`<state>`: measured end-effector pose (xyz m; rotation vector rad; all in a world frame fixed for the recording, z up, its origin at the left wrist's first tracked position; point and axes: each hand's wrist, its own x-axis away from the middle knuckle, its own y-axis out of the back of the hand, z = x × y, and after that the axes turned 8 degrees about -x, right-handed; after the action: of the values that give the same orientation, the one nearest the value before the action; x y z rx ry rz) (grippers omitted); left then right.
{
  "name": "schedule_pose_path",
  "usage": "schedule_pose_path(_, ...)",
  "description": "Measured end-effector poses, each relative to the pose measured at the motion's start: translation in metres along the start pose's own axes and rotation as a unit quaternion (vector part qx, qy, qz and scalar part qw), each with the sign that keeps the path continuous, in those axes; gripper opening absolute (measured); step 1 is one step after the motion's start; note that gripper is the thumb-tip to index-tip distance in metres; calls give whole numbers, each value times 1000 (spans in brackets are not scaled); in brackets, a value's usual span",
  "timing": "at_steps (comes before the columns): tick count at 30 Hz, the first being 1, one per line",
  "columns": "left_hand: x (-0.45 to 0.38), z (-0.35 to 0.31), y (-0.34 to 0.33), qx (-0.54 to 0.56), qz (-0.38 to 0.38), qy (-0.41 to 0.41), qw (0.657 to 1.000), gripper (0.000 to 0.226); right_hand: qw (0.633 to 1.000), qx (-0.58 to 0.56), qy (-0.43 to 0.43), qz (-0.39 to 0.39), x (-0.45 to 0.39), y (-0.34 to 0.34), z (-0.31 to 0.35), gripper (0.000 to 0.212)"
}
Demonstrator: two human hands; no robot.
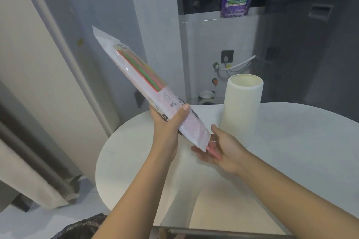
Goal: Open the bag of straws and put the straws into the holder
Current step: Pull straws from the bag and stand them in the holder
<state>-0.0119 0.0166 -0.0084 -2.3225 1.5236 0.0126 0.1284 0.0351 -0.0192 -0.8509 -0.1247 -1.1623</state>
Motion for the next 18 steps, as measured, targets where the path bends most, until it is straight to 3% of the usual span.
schedule_pose_path(5,-1,-1,4,39,-19,18,999,71,996,87,18,-20,2,1,2,33)
schedule_pose_path(8,-3,1,8,81,-65,55,993,64,974,206,78,-49,4,-2,3,41)
schedule_pose_path(11,-4,2,12,137,-98,98,981,60,885,389,235,-101,6,-2,3,46)
schedule_pose_path(13,-4,2,12,166,-101,117,974,61,824,432,340,-136,9,-2,5,43)
schedule_pose_path(15,-4,1,12,185,-103,133,968,59,797,430,399,-146,13,-1,9,38)
schedule_pose_path(18,-5,0,14,208,-119,149,959,55,785,422,433,-139,17,1,13,24)
